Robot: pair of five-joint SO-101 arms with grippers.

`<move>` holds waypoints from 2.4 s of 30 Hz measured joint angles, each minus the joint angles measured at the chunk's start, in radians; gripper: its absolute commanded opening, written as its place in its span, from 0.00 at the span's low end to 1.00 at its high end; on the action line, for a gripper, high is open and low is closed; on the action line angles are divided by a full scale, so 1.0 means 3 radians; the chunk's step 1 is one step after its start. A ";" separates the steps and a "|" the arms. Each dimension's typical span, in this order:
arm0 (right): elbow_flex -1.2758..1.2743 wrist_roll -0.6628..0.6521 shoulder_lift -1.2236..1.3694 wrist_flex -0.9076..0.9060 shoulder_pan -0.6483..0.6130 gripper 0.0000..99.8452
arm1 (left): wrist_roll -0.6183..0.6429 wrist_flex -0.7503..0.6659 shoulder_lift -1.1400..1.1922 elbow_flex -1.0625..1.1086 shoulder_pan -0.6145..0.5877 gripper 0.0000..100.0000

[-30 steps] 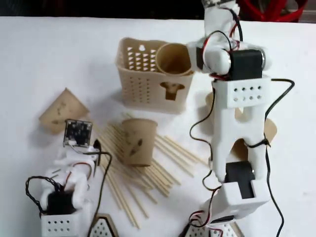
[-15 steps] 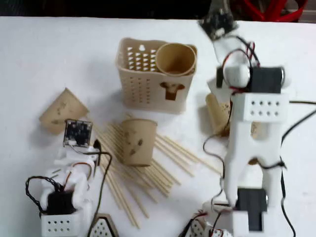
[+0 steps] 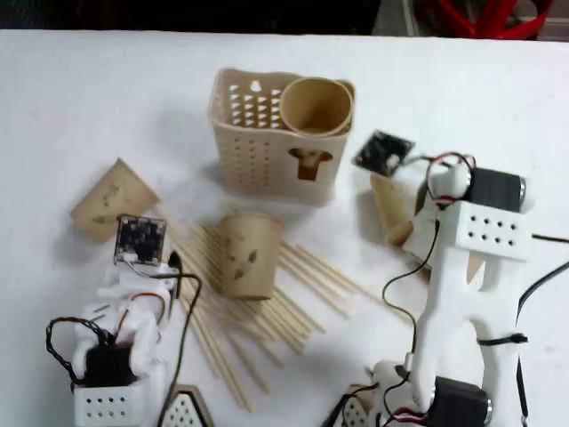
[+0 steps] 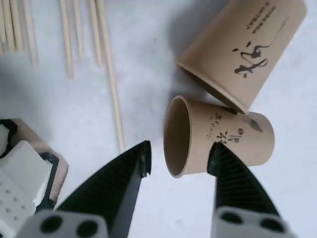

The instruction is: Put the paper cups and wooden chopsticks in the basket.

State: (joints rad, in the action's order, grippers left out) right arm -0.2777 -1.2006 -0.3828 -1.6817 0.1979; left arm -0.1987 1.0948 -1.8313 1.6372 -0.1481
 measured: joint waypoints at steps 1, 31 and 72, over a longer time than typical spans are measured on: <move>-0.0066 -0.0072 -0.0005 0.0077 0.0061 0.26 | 0.0000 0.0000 0.0000 0.0000 0.0000 0.16; -0.1601 -0.0317 -0.0123 0.2690 0.0834 0.02 | 0.0000 0.0000 0.0000 0.0000 0.0000 0.16; -0.0522 0.2010 -0.2230 0.2424 0.0276 0.02 | 0.0000 0.0000 0.0000 0.0000 0.0000 0.16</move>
State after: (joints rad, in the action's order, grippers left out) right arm -0.4342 -0.5976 -1.0518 -0.9544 0.2808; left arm -0.1987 1.0948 -1.8313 1.6372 -0.1481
